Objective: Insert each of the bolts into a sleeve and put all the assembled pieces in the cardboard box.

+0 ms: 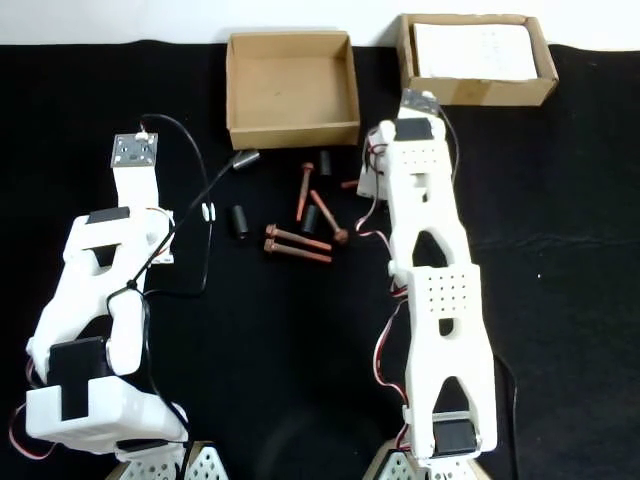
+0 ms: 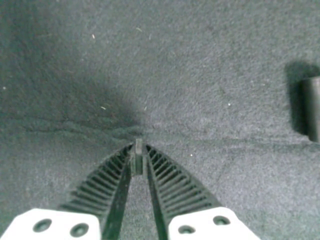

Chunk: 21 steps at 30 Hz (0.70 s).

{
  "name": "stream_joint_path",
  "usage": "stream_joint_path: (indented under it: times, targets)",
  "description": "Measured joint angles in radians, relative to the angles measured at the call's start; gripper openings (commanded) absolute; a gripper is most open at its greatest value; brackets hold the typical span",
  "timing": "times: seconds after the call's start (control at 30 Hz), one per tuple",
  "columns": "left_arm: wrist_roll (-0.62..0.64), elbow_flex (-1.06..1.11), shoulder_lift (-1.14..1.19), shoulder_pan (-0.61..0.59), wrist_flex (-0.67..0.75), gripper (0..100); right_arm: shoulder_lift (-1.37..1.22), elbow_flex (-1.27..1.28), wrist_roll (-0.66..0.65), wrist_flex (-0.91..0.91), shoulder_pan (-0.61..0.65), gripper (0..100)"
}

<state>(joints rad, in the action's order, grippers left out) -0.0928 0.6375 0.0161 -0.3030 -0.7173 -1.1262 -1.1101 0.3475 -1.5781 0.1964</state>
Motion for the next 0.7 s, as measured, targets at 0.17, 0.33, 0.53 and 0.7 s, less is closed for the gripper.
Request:
stream_joint_path:
  times: [0.17,0.33,0.53,0.7]
  targets:
    - [0.0,0.0,0.0,0.0,0.0,1,-0.021,-0.003,0.0,0.017,-0.012,15.8]
    - [0.0,0.0,0.0,0.0,0.0,1,-0.021,-0.003,0.0,0.017,-0.02,3.9]
    - [0.0,0.0,0.0,0.0,0.0,1,-0.023,-0.002,0.0,0.015,-0.041,1.8]
    - [0.0,0.0,0.0,0.0,0.0,1,-0.026,-0.046,-0.008,-0.043,-0.043,0.6]
